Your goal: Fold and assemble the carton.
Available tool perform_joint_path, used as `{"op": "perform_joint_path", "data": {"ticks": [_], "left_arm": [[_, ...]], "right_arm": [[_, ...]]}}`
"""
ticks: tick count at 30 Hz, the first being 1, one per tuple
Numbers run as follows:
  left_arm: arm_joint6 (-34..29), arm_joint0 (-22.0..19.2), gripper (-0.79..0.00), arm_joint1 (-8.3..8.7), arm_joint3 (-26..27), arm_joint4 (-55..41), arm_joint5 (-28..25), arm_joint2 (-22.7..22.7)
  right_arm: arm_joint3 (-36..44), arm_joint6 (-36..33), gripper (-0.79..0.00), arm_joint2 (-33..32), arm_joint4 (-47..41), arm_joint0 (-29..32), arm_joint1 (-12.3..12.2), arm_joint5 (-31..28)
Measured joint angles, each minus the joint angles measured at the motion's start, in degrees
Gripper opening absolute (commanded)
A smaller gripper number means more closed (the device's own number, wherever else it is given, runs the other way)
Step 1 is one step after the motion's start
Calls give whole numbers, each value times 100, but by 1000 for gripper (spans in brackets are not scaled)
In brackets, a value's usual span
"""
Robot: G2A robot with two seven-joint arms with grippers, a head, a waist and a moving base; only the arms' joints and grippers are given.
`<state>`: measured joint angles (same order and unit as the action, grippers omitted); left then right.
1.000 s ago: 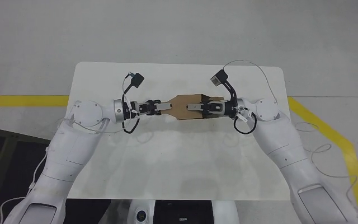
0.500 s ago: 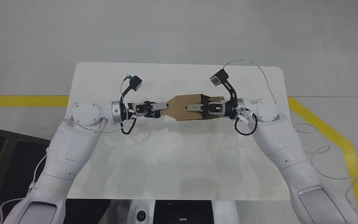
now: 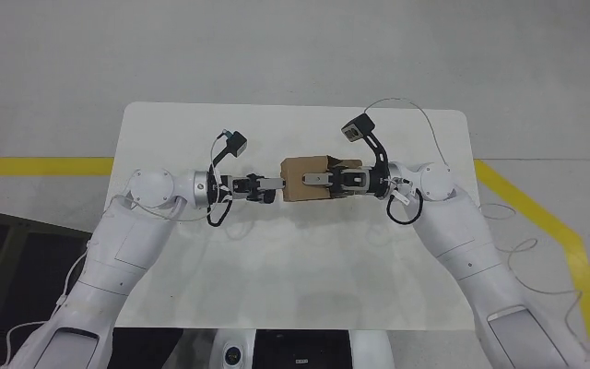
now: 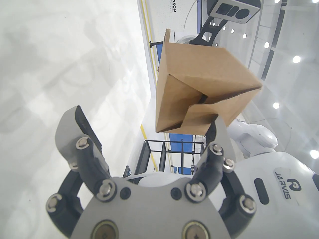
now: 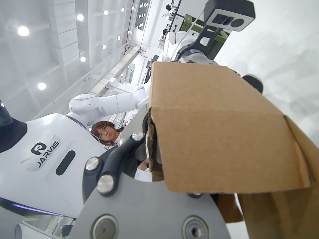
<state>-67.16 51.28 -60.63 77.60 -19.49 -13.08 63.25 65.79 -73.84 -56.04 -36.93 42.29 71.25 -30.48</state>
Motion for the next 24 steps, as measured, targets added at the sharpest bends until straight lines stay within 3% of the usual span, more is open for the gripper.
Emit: {"op": "perform_joint_path", "data": {"ticks": [24], "left_arm": [[-182, -203, 0, -135, -524, -850, -172, -223]], "right_arm": [[191, -104, -785, 133, -246, -12, 43, 108]]}}
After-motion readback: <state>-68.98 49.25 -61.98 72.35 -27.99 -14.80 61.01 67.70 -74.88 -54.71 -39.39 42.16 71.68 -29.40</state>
